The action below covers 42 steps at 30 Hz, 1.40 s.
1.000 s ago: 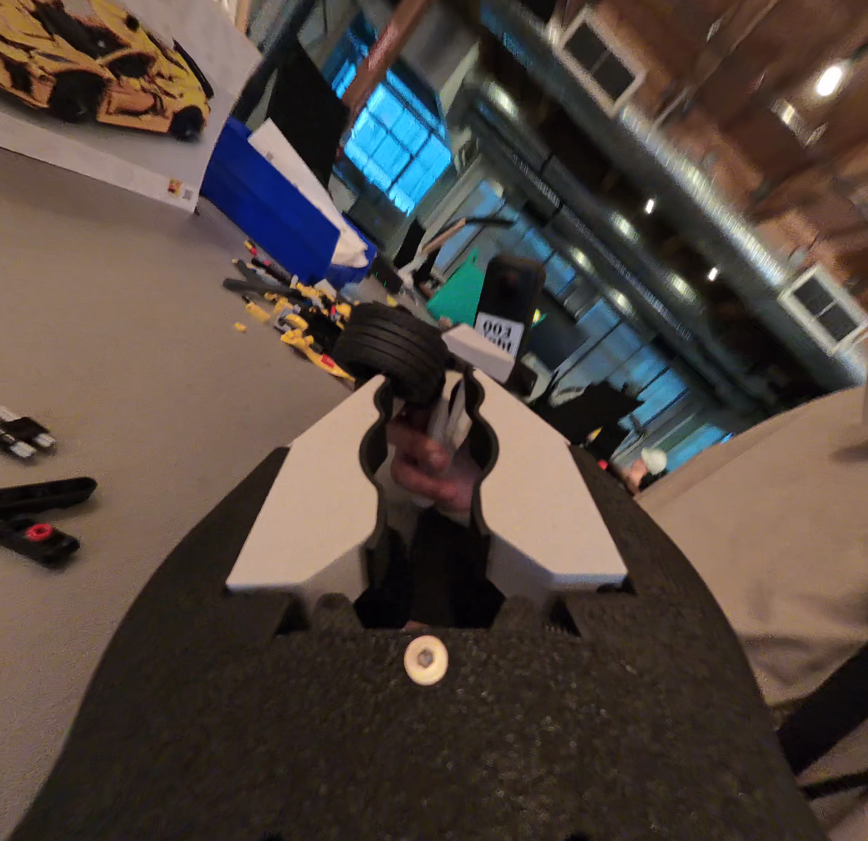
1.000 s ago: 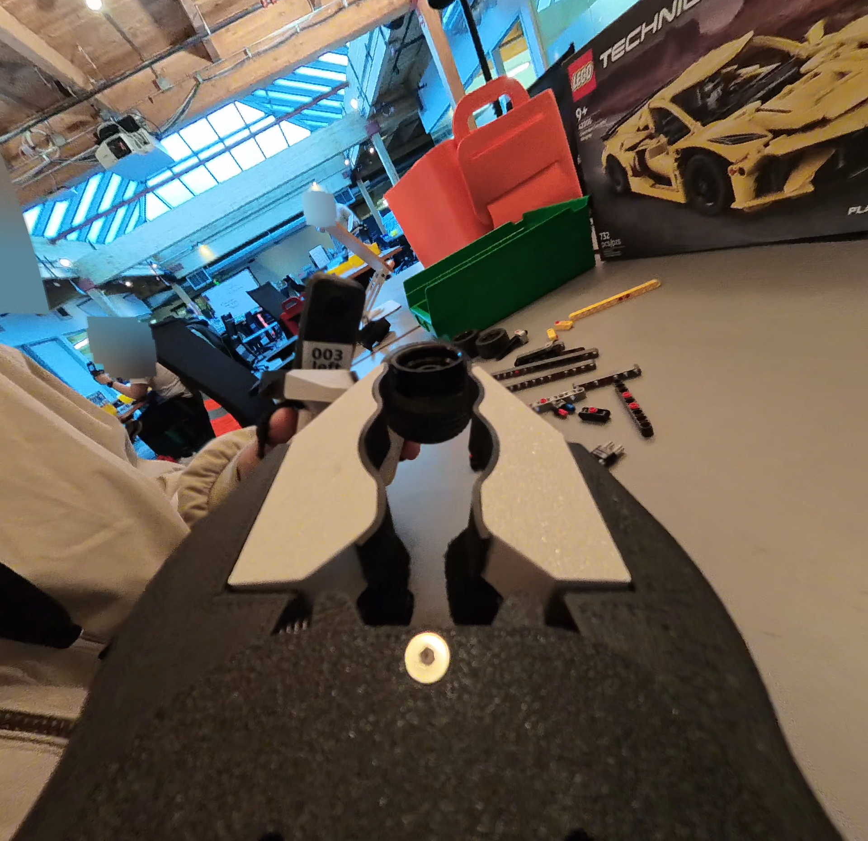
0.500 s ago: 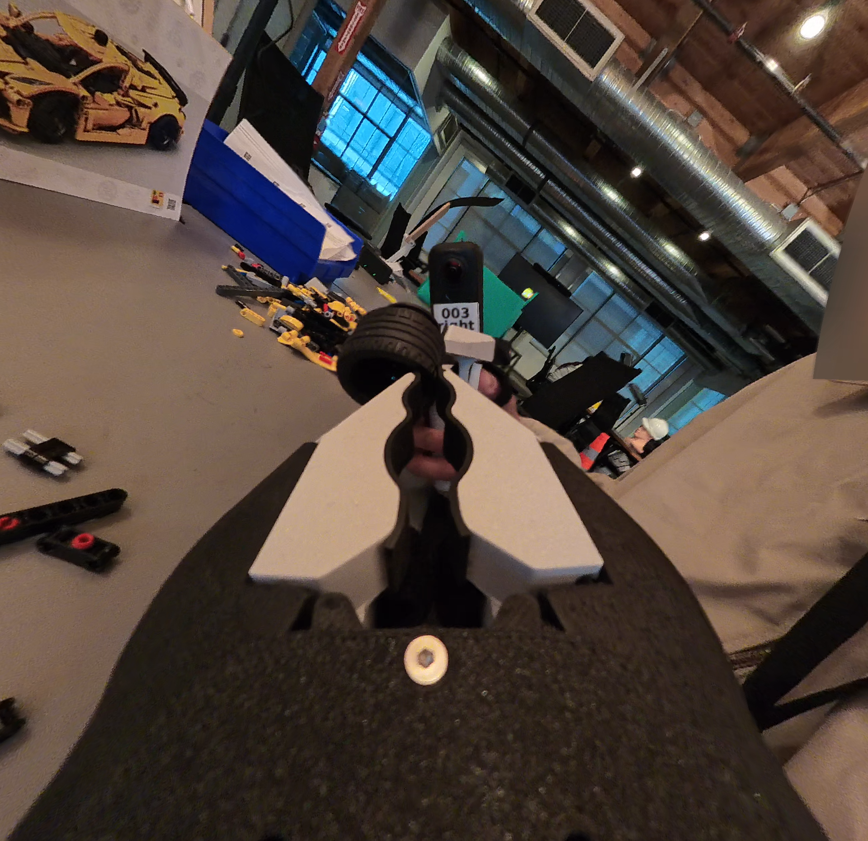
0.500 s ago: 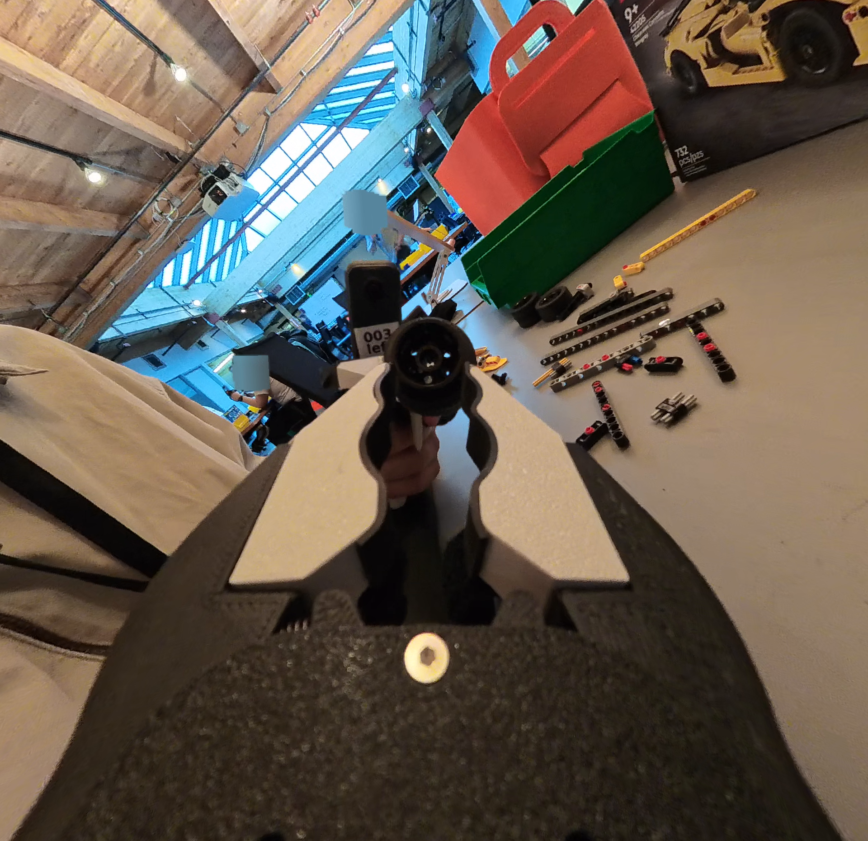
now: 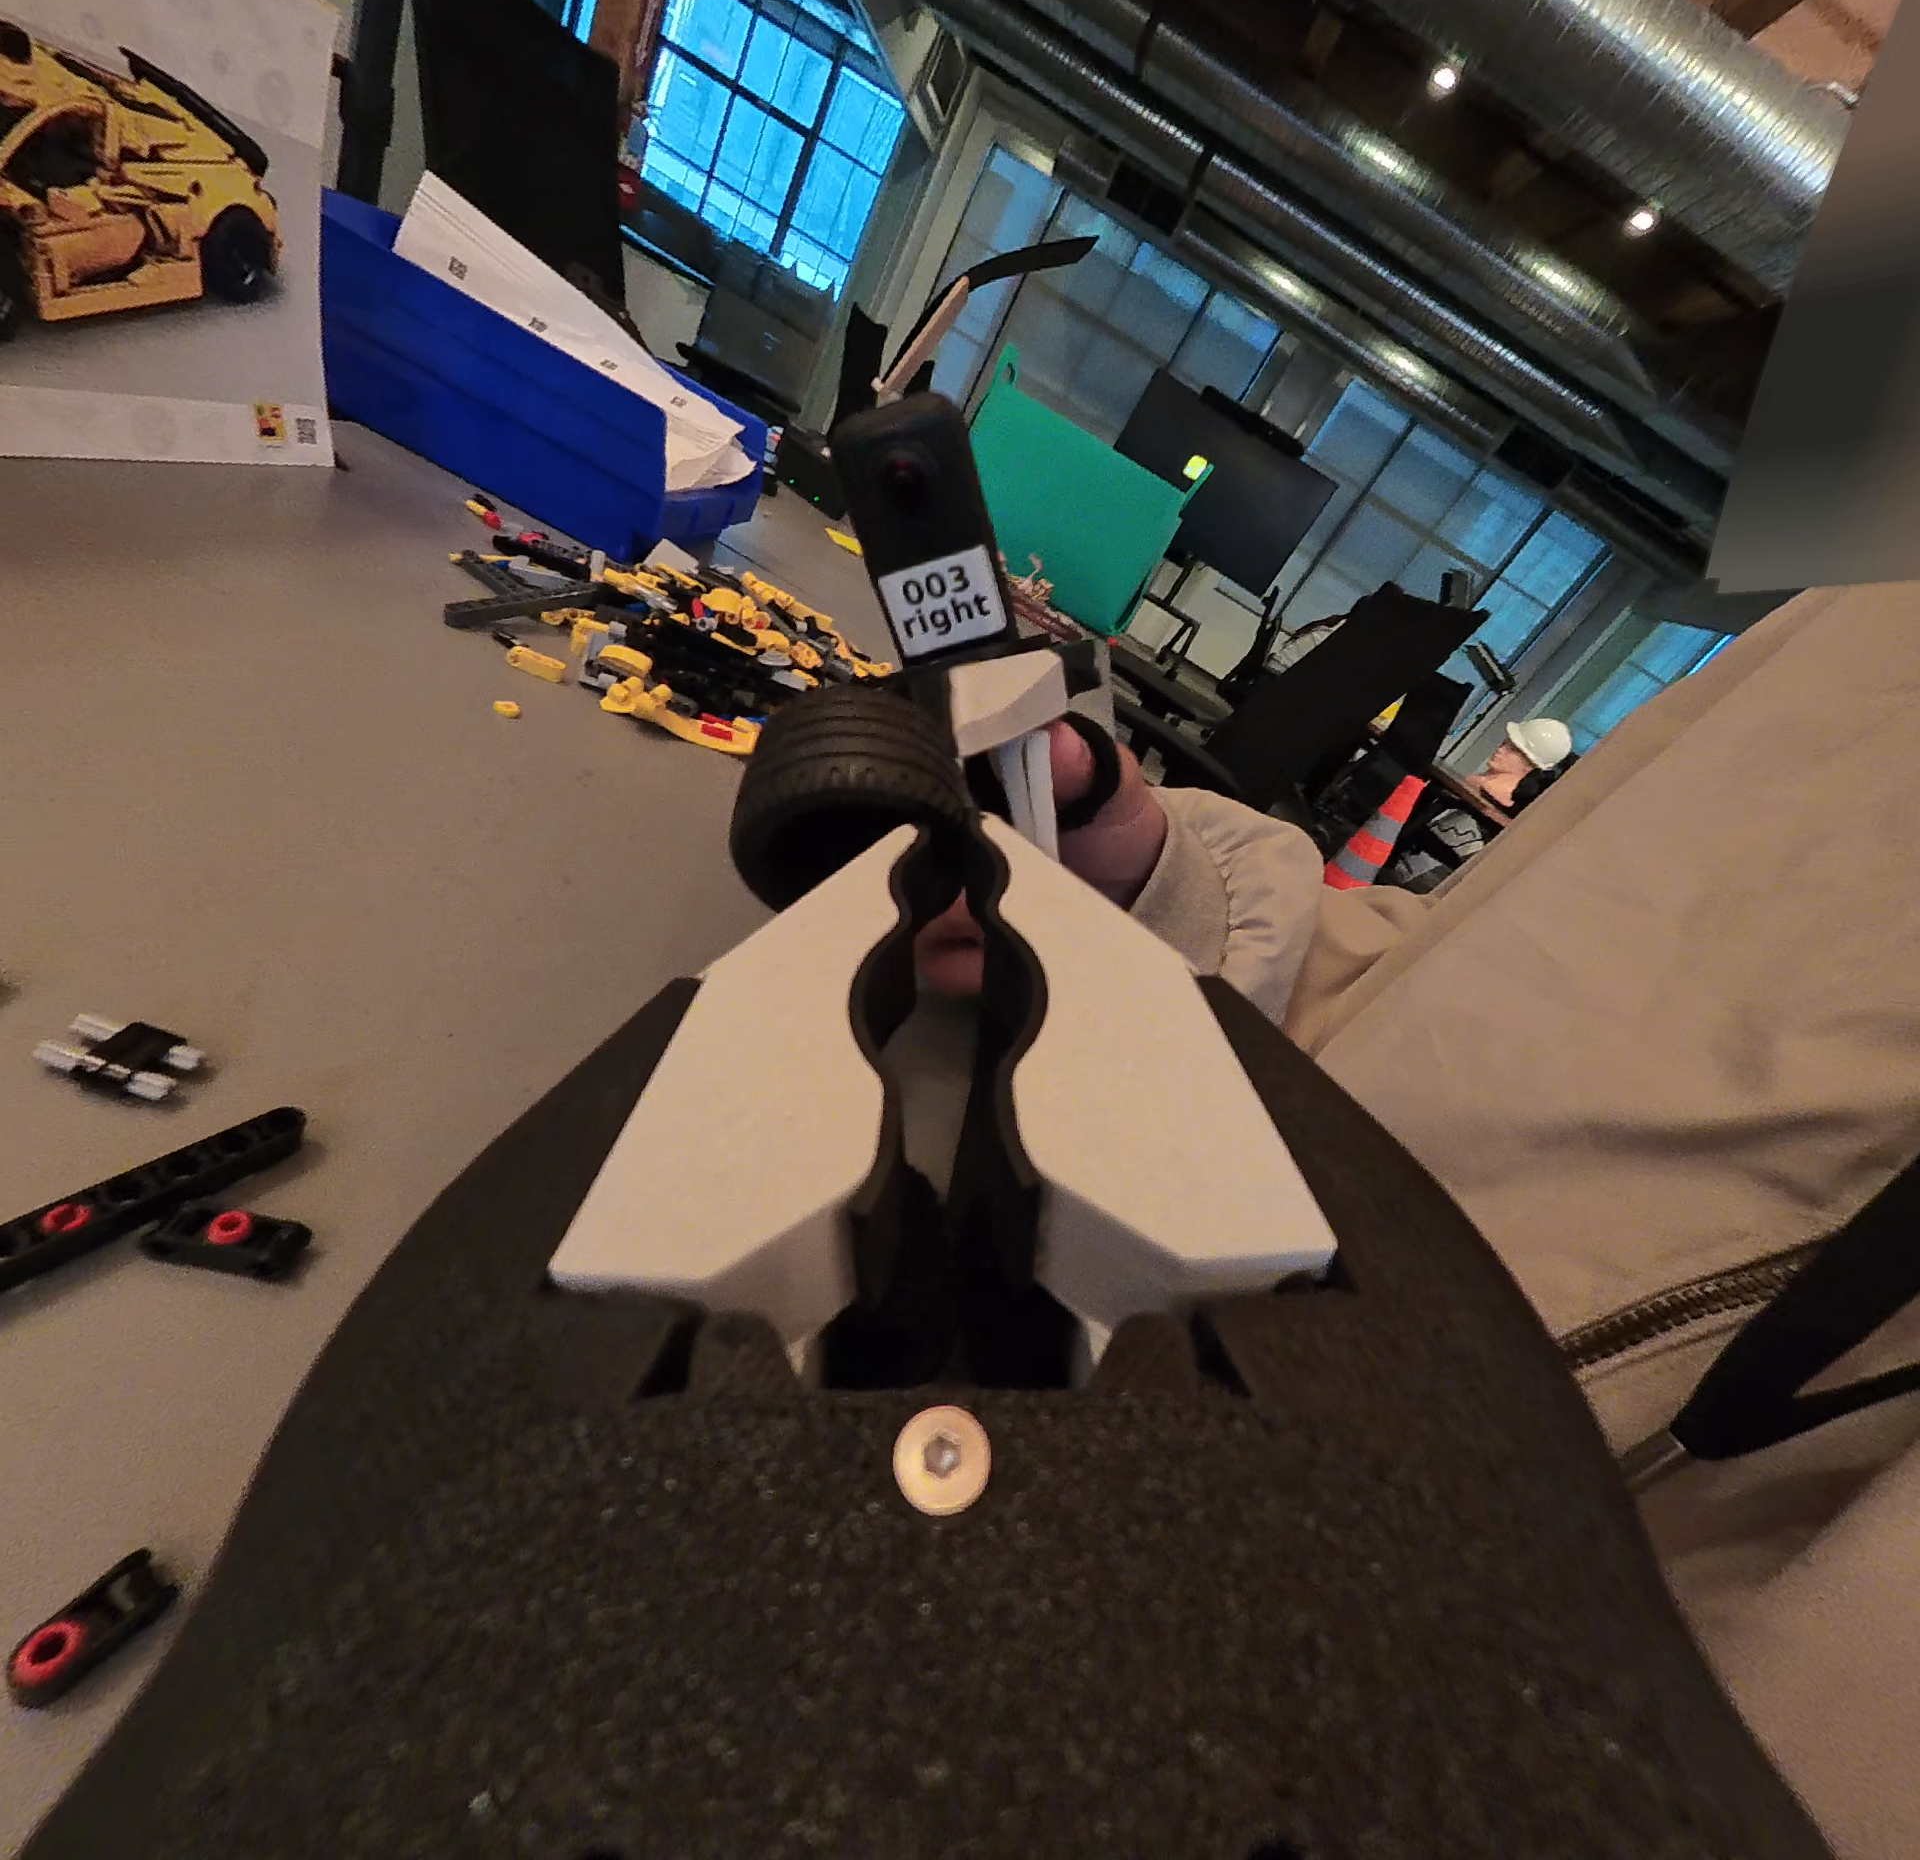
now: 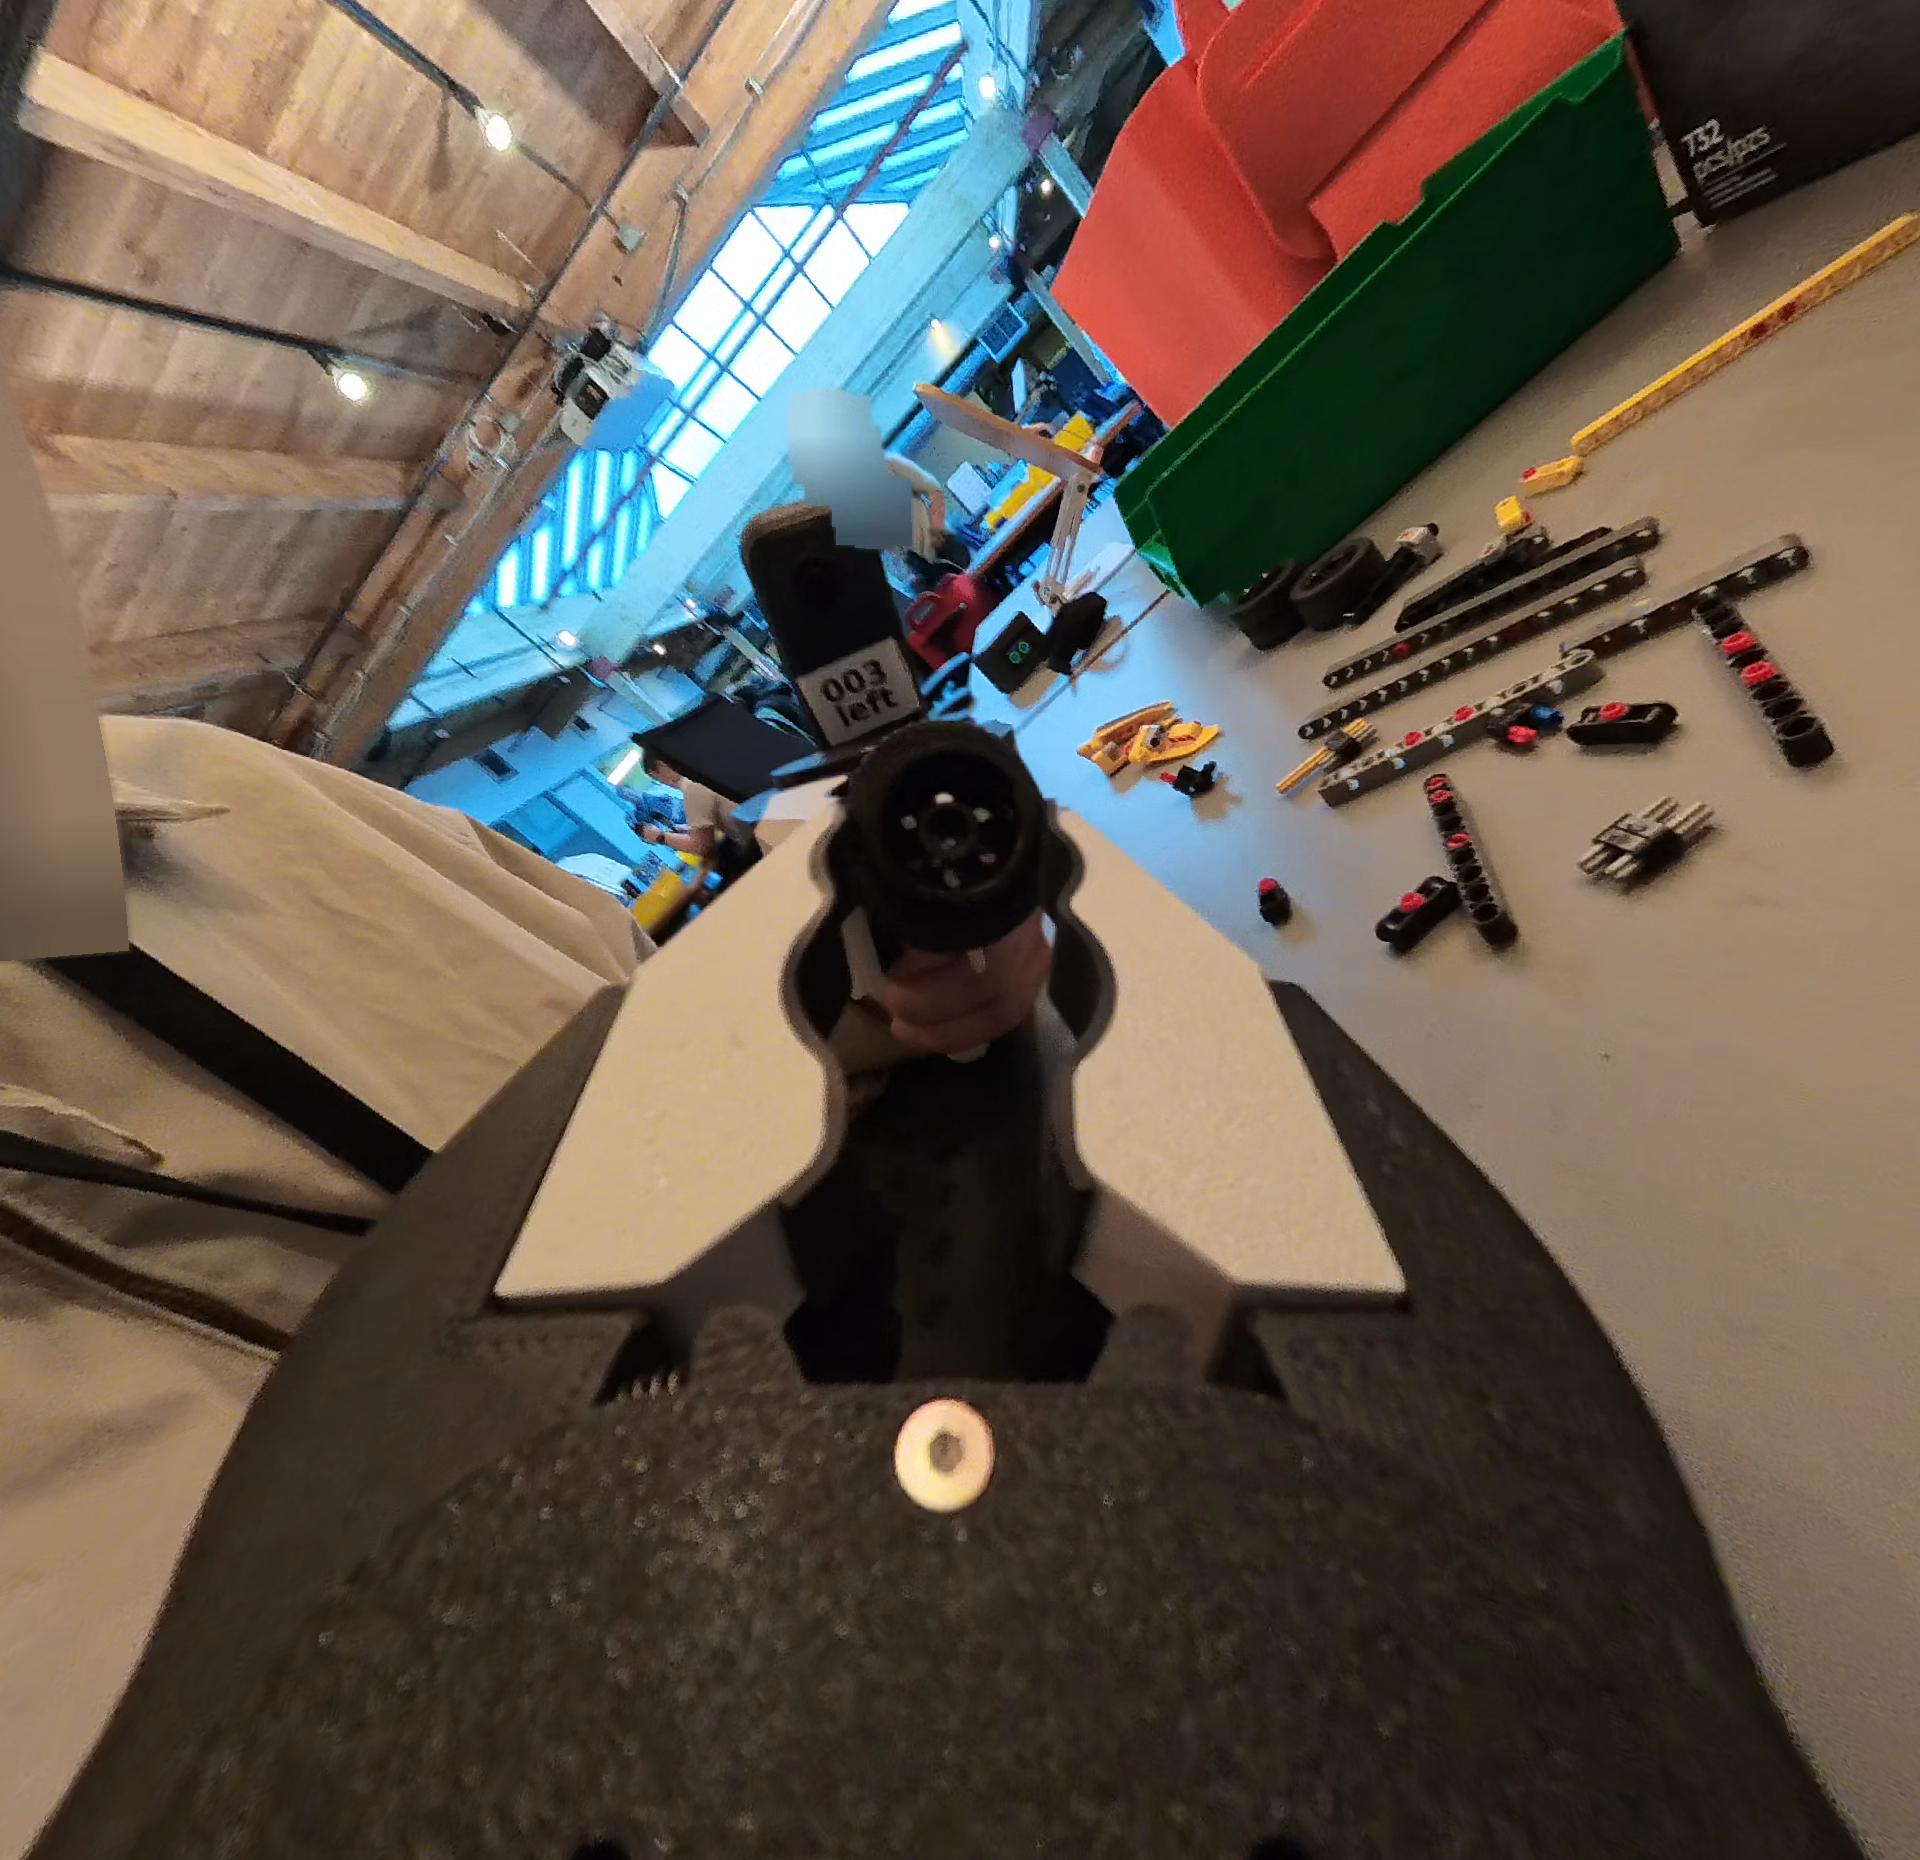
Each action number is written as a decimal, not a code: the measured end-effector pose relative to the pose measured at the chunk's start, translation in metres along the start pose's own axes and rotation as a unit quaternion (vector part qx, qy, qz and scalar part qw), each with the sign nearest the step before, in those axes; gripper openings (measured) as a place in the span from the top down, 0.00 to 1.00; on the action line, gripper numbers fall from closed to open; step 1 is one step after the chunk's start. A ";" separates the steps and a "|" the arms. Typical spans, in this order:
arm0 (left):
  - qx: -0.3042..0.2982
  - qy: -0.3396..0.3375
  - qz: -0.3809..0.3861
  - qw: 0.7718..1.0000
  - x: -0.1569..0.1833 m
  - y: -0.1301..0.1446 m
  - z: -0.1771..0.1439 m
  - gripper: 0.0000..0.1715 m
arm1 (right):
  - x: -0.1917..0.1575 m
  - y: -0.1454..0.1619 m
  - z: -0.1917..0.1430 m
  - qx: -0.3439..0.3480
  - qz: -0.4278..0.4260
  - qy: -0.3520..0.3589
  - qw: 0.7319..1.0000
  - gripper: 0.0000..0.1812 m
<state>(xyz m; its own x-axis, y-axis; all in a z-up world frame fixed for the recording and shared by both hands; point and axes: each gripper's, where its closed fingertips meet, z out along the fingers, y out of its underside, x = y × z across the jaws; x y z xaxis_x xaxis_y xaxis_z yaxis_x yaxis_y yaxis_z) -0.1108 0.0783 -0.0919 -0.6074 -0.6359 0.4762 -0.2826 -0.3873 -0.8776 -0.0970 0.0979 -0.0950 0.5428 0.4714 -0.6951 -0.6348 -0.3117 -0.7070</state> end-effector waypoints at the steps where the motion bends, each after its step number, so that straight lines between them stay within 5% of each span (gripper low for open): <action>1: 0.008 0.006 -0.009 1.000 0.000 -0.003 -0.002 0.97 | -0.002 -0.006 -0.004 0.017 0.017 -0.015 1.000 0.84; 9: 0.022 -0.010 -0.036 0.999 -0.012 -0.009 -0.010 0.98 | 0.003 -0.007 -0.011 0.013 0.006 0.004 1.000 0.84; 13: 0.139 -0.044 -0.068 0.987 -0.040 -0.047 -0.069 0.98 | 0.020 -0.056 -0.081 0.143 0.052 0.017 0.988 0.84; 17: 0.083 -0.054 -0.012 0.995 -0.033 -0.033 -0.048 0.98 | 0.035 -0.043 -0.070 0.055 -0.050 0.120 0.990 0.83; 22: 0.063 -0.058 0.003 0.996 -0.030 -0.025 -0.044 0.97 | 0.049 -0.041 -0.076 0.050 -0.097 0.195 0.975 0.83; 32: 0.061 -0.093 0.008 0.994 -0.039 -0.020 -0.046 0.96 | 0.077 -0.039 -0.089 -0.011 -0.238 0.386 0.891 0.83; 37: 0.083 -0.085 -0.025 0.993 -0.042 -0.025 -0.052 0.96 | 0.100 -0.077 -0.194 -0.052 -0.267 0.585 0.764 0.83; 39: 0.083 -0.086 -0.030 0.992 -0.043 -0.025 -0.052 0.96 | 0.115 -0.086 -0.230 -0.087 -0.230 0.608 0.754 0.83; 42: 0.066 -0.088 -0.034 0.993 -0.045 -0.020 -0.047 0.96 | 0.135 -0.103 -0.238 -0.145 -0.214 0.593 0.762 0.83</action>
<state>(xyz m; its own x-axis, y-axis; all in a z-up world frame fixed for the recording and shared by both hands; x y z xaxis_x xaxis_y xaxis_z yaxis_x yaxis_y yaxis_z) -0.1130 0.1460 -0.0989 -0.4486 -0.7075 0.5460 -0.2112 -0.5097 -0.8340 0.1725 -0.0023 -0.1475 0.8904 -0.4441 0.0997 -0.2061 -0.5888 -0.7816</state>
